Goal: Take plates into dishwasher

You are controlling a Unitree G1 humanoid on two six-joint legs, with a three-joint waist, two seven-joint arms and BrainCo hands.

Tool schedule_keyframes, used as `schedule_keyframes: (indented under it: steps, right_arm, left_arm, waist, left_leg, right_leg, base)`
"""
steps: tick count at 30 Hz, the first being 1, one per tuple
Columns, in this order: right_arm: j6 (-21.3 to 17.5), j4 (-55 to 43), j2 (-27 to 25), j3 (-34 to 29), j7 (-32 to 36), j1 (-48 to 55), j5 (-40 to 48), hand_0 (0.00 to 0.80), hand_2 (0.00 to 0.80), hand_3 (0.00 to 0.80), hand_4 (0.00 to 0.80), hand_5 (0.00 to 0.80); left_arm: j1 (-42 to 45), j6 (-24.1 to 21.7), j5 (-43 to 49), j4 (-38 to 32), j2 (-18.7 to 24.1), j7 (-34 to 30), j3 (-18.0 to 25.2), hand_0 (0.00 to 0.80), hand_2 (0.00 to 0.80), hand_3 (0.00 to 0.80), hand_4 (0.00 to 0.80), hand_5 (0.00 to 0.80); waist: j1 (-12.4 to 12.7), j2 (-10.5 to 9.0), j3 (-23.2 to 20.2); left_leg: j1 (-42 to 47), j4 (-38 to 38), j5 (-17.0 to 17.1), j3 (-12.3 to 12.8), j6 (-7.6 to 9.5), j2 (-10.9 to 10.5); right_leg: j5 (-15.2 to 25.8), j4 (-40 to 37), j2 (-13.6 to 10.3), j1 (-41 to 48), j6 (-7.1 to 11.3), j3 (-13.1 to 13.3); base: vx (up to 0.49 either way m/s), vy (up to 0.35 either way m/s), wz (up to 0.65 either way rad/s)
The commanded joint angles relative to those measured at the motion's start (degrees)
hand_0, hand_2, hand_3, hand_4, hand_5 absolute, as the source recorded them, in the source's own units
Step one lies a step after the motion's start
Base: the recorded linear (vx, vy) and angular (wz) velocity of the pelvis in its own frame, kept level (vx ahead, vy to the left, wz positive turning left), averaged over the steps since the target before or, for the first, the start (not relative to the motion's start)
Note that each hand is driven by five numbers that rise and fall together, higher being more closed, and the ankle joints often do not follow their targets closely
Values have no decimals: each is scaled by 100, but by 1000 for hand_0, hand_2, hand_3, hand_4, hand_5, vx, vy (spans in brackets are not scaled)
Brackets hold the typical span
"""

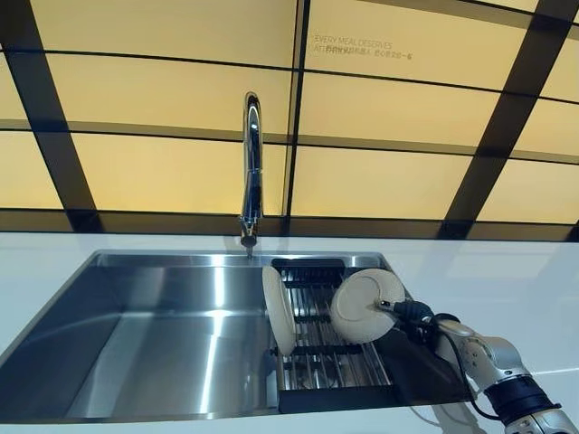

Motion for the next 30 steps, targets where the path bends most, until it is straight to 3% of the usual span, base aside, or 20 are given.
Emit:
schedule_keyframes:
  steps: [1, 10, 16, 22, 30]
  right_arm:
    - [-321, 292, -78, 82, -33, -853, 20, 800, 800, 800, 800, 800]
    - [-386, 277, -85, 98, 111, -869, -159, 800, 800, 800, 800, 800]
    - [-744, 26, -136, 31, 120, -917, -300, 800, 800, 800, 800, 800]
    - [-864, -300, -186, -30, 117, -934, -213, 800, 800, 800, 800, 800]
    - [-1317, -1238, -200, -237, 176, -639, -145, 800, 800, 800, 800, 800]
  left_arm:
    - [-630, -191, -115, 45, 51, 17, -268, 0, 0, 0, 0, 0]
    - [-631, -178, -147, 22, 43, 20, -266, 0, 0, 0, 0, 0]
    - [-619, -190, -160, 9, 32, 44, -274, 0, 0, 0, 0, 0]
    - [-594, -192, -167, -9, 40, 46, -253, 0, 0, 0, 0, 0]
    - [-484, -312, -161, 57, 15, 94, -118, 0, 0, 0, 0, 0]
  waist:
    - [172, -93, 52]
    - [170, -81, 43]
    - [159, -82, 64]
    - [143, -82, 63]
    - [41, -107, 41]
  left_leg:
    - [-13, 12, -190, 111, 22, 23]
    - [-18, 12, -191, 103, 23, 14]
    - [-7, 12, -191, 94, 23, 19]
    - [-12, 12, -192, 111, 16, 22]
    - [-34, 12, -195, 239, -1, 55]
  right_leg:
    - [-135, 87, -94, 186, 132, -117]
    - [-137, 91, -92, 180, 126, -119]
    - [-152, 118, -91, 179, 120, -113]
    - [-134, 88, -85, 179, 125, -102]
    - [-90, 21, -58, 125, 136, -76]
  base:
    - [0, 0, 0]
    - [0, 0, 0]
    - [0, 0, 0]
    - [0, 0, 0]
    - [0, 0, 0]
